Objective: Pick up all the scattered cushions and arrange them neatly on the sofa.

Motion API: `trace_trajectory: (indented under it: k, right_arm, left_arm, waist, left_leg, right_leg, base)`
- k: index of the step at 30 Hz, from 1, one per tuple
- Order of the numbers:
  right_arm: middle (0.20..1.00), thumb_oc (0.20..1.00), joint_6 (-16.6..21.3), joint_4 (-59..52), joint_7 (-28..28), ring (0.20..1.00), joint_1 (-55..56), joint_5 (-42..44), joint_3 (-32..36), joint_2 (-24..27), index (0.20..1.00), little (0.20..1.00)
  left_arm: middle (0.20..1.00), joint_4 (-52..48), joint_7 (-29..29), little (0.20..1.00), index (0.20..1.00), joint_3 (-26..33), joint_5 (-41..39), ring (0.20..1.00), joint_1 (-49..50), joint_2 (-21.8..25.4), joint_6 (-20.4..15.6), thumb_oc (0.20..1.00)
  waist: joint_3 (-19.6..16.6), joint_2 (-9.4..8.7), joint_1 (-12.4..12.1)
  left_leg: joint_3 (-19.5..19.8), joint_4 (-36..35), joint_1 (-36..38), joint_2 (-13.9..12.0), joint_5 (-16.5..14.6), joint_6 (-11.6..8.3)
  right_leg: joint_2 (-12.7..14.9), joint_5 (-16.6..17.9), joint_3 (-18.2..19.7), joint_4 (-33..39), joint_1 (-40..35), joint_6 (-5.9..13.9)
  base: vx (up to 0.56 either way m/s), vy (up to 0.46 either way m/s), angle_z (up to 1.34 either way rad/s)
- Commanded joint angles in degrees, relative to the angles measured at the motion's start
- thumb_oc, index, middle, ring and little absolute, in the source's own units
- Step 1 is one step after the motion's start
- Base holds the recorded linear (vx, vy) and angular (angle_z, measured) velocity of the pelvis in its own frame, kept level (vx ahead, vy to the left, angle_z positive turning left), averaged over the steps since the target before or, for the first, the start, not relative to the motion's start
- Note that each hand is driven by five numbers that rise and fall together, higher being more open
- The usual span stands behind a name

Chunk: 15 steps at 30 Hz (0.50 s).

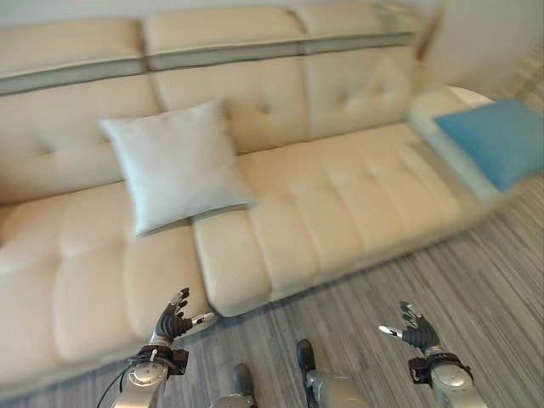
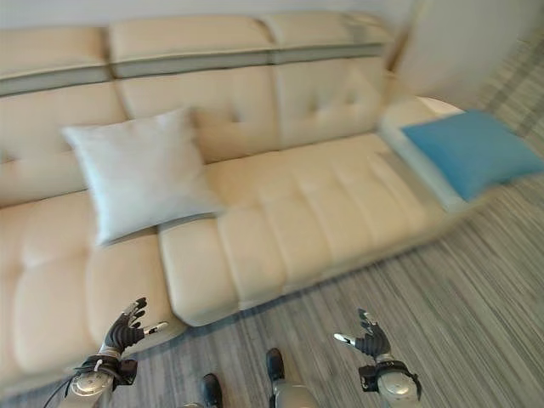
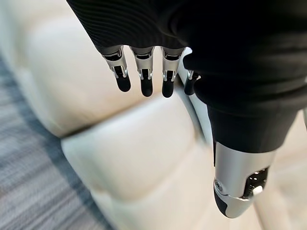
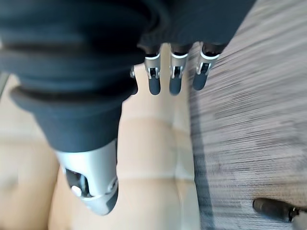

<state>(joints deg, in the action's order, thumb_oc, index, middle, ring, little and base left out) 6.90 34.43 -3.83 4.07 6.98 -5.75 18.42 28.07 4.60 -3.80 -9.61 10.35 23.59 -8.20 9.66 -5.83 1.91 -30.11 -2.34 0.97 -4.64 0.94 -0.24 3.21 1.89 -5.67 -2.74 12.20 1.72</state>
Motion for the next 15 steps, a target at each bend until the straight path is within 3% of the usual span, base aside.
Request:
trace_trajectory:
  k: [1,3,5,8,10,11,12,13,15]
  right_arm:
    - [1.000,1.000,0.70,-0.62,-2.69,1.000,-0.49,1.49,0.26,2.43,1.000,1.000]
    - [1.000,1.000,0.25,-1.55,-2.61,1.000,-0.22,0.91,0.01,2.18,1.000,1.000]
    - [1.000,1.000,0.14,-2.64,-2.63,1.000,0.62,1.11,0.32,2.07,1.000,1.000]
    - [1.000,1.000,0.48,-4.84,-3.10,1.000,2.05,1.03,1.08,3.29,1.000,1.000]
    - [1.000,1.000,0.04,-5.38,-3.38,1.000,2.06,0.96,1.02,3.81,1.000,1.000]
    - [1.000,1.000,-0.05,-5.87,-3.60,1.000,1.97,0.87,1.12,4.27,1.000,1.000]
    - [1.000,1.000,-0.06,-5.88,-3.59,1.000,1.98,0.87,1.13,4.28,1.000,1.000]
    - [1.000,1.000,-0.03,-7.30,-3.57,1.000,1.96,0.86,1.49,4.53,1.000,1.000]
    - [1.000,1.000,0.22,-8.10,-3.73,1.000,2.49,0.89,1.86,4.66,1.000,1.000]
  left_arm:
    - [1.000,-3.04,0.73,1.000,1.000,0.51,0.14,1.000,0.12,0.81,-1.86,1.000]
    - [1.000,-2.84,0.15,1.000,1.000,0.20,0.48,1.000,0.41,0.28,-1.44,1.000]
    - [1.000,-2.31,-0.26,1.000,1.000,-0.31,0.58,1.000,-0.14,-0.23,-1.28,1.000]
    - [1.000,-3.33,-0.95,1.000,1.000,-1.48,1.18,1.000,-0.57,-0.90,-1.10,1.000]
    - [1.000,-4.17,-0.40,1.000,1.000,-1.86,-0.58,1.000,-0.05,-2.08,-1.40,1.000]
    - [1.000,-4.27,-0.21,1.000,1.000,-2.15,-0.74,1.000,0.16,-2.63,-1.50,1.000]
    - [1.000,-4.26,-0.21,1.000,1.000,-2.15,-0.73,1.000,0.15,-2.64,-1.50,1.000]
    - [1.000,-4.02,-0.34,1.000,1.000,-2.87,-0.32,1.000,0.45,-3.39,-1.50,1.000]
    - [1.000,-3.97,-0.71,1.000,1.000,-3.22,0.31,1.000,0.79,-3.45,-1.39,1.000]
  waist:
    - [-1.16,1.62,-1.81]
    - [-1.83,1.41,-1.10]
    - [-2.00,1.39,-0.13]
    - [-0.98,1.21,1.69]
    - [0.02,1.84,1.04]
    - [0.38,2.05,0.39]
    - [0.37,2.07,0.40]
    - [0.70,1.54,-0.48]
    - [0.90,1.75,-1.20]
  left_leg:
    - [9.49,1.64,-0.88,-0.08,-5.22,-0.57]
    - [6.33,2.23,0.74,-0.47,-6.13,-0.65]
    - [4.82,5.43,1.10,-0.94,-7.63,-1.05]
    - [2.87,17.29,-0.09,-4.79,-9.23,-2.08]
    - [5.41,24.46,-2.20,-6.66,-7.56,-2.76]
    - [8.62,25.17,-4.30,-5.10,-7.57,-2.36]
    - [8.64,25.20,-4.32,-5.12,-7.59,-2.36]
    - [12.05,22.46,-8.55,-1.57,-7.56,-0.85]
    - [14.50,19.67,-11.33,-0.03,-6.40,-0.91]
  right_leg:
    - [4.06,-4.47,-15.12,-6.78,-3.41,4.93]
    - [5.01,-4.11,-16.14,-5.74,-4.30,4.97]
    - [4.11,-4.32,-12.80,-4.83,-4.32,4.97]
    - [2.87,-5.14,-9.43,-3.47,-5.84,3.88]
    - [1.16,-6.49,-7.58,-3.20,-7.38,2.46]
    - [0.76,-6.61,-6.38,-2.54,-8.21,2.36]
    - [0.75,-6.61,-6.39,-2.54,-8.21,2.36]
    - [0.88,-5.80,-4.19,-1.39,-9.13,2.35]
    - [0.40,-6.57,-2.36,-0.99,-10.73,2.33]
  base:
    - [0.08,-0.117,-2.28]
    - [0.09,-0.164,-1.93]
    - [0.13,-0.204,-1.38]
    - [0.18,-0.272,-0.88]
    - [0.21,-0.182,-0.64]
    - [0.12,-0.066,-1.00]
    - [0.13,-0.067,-1.36]
    - [0.17,-0.057,-1.06]
    - [0.28,-0.059,-1.14]
